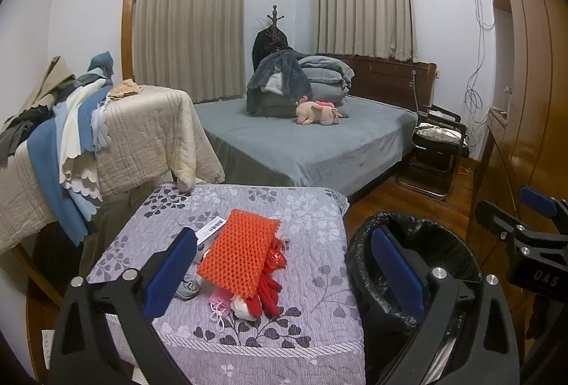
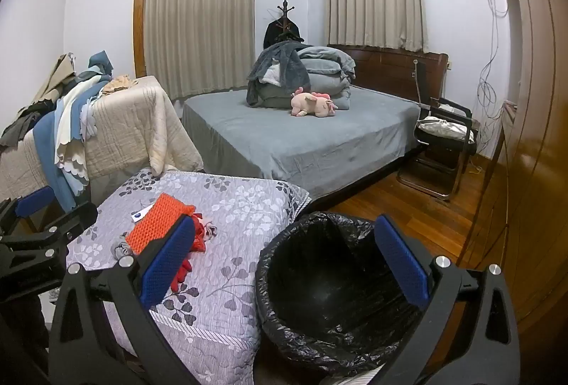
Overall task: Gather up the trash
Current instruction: 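Reach both tools toward the items on the grey bedspread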
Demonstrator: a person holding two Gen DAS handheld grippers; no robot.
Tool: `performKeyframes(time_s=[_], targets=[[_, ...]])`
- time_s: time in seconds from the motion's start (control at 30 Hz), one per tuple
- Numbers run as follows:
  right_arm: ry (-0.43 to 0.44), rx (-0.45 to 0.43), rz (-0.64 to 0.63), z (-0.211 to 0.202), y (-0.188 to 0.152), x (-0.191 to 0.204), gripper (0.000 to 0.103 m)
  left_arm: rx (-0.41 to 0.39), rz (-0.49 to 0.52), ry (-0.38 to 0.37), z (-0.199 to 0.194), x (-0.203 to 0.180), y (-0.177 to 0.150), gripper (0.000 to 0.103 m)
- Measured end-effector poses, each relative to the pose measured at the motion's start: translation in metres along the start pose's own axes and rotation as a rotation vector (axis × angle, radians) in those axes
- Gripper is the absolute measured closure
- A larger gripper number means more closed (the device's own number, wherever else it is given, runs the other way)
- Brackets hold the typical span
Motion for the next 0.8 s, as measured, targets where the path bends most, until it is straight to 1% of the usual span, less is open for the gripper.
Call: performKeyframes(time_s=[0.8], targets=[[-0.001,0.002,-0.002,0.0018,-0.0004,0.0029,0.005,0.003,-0.003,-0.003,0.0001,0.0000,0.0000,0.006]])
Point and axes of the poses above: each gripper's, at about its wrist camera, not at the fingertips, and z roughly the way its jaws point, x to its left, y to its top, the point moved 1 cm from there along z, roughly the way its jaws point, and after that the axes turned 10 degrees about z, right-handed, at the moved point
